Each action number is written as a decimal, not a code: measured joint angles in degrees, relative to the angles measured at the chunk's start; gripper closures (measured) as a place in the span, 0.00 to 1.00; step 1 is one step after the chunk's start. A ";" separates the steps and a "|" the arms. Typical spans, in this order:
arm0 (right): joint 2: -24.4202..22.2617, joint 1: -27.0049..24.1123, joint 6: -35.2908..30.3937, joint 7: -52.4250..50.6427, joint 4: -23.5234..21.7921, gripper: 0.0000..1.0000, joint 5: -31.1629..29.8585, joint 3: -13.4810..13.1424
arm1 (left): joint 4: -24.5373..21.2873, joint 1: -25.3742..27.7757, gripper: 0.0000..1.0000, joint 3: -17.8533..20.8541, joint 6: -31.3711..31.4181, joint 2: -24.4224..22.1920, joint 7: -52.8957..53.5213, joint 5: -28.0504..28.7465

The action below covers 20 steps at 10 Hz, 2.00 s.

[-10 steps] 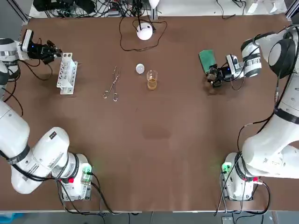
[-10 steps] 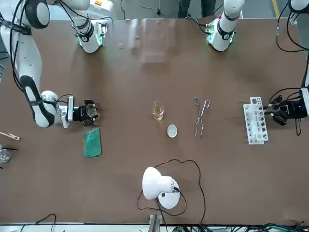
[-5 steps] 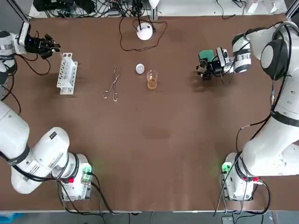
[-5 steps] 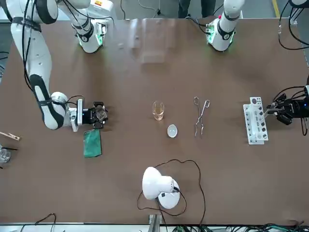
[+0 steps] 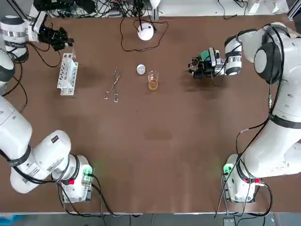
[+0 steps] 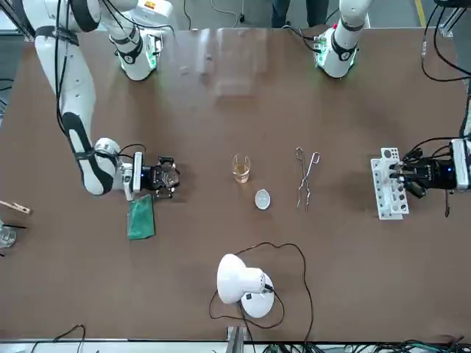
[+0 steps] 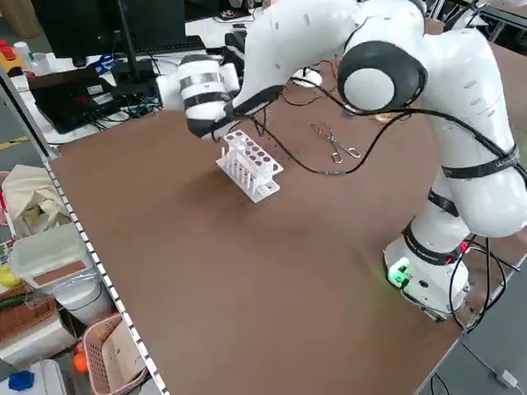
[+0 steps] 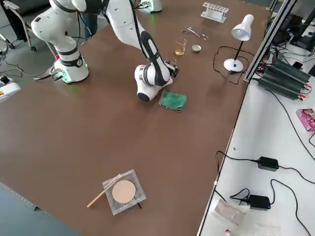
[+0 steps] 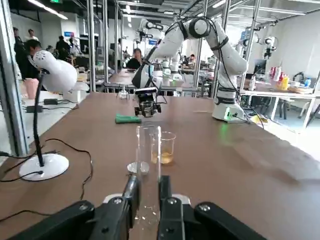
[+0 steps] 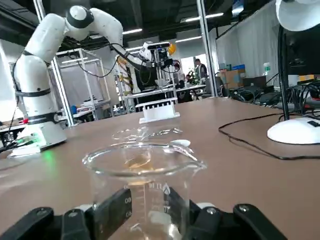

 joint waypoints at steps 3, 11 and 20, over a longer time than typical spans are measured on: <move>0.07 2.50 0.91 0.01 -0.25 0.62 3.14 -0.03 | -3.96 -3.63 0.79 -2.57 5.15 -3.18 -0.59 0.00; 0.96 2.46 1.06 0.01 -1.29 0.62 3.46 -0.77 | -7.44 -23.50 0.79 -2.92 19.40 -4.83 -3.65 -5.55; 1.18 2.07 1.62 -0.06 -1.56 0.62 3.74 -1.25 | -10.30 -39.18 0.79 -2.57 36.20 -7.59 -16.86 -4.04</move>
